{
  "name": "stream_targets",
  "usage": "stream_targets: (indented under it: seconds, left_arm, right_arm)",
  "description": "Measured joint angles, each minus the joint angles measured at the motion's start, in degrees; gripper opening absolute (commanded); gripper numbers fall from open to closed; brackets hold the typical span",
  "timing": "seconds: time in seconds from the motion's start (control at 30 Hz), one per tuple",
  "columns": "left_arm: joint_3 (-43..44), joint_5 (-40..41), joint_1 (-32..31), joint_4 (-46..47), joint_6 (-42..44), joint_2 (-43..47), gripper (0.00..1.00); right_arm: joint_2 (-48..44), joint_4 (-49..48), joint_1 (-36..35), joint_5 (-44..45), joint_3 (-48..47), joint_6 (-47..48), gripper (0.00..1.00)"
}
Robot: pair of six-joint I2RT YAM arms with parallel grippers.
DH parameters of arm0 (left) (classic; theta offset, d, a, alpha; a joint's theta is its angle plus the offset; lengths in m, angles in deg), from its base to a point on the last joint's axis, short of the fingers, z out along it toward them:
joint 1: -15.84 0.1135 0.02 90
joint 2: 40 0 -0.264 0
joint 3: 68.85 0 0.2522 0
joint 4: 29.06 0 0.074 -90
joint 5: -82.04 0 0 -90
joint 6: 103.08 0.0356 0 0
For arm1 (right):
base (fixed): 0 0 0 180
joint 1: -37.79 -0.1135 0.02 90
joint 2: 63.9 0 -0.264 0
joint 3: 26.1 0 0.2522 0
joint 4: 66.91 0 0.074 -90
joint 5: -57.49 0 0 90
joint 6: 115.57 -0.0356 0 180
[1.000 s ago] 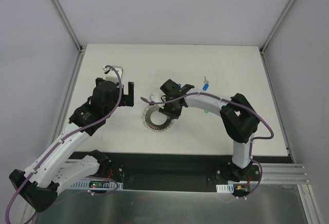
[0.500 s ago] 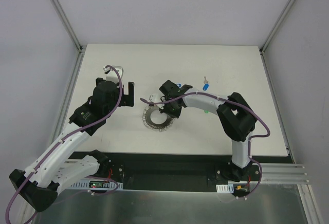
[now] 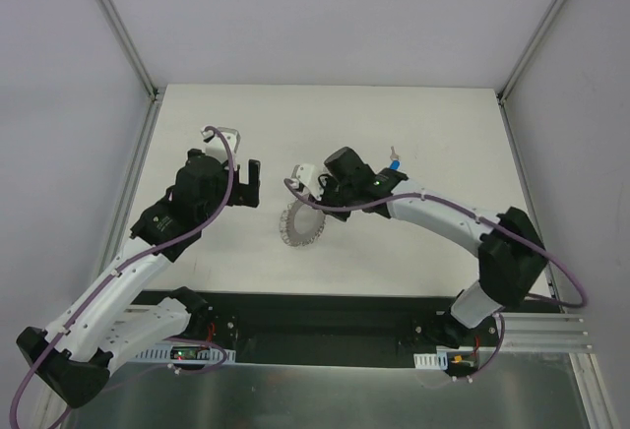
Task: Put the keys on the keyring
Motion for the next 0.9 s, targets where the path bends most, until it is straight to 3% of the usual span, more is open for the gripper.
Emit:
stream_targets:
  seconds: [0.3, 0.57, 0.9]
  left_arm:
    - [-2.38, -12.44, 0.00, 3.93, 4.04, 5.51, 0.98]
    - [-5.97, -27.85, 0.00, 9.60, 10.62, 11.13, 0.99]
    - [-3.48, -52.19, 0.00, 12.26, 17.33, 2.03, 0.99]
  right_arm:
    - [-21.05, -17.53, -0.61, -4.74, 13.97, -8.96, 0.01]
    - [-32.00, -28.98, -0.61, -8.66, 21.88, -16.55, 0.01]
    - [-44.83, -35.76, -0.61, -10.86, 31.47, -22.27, 0.01]
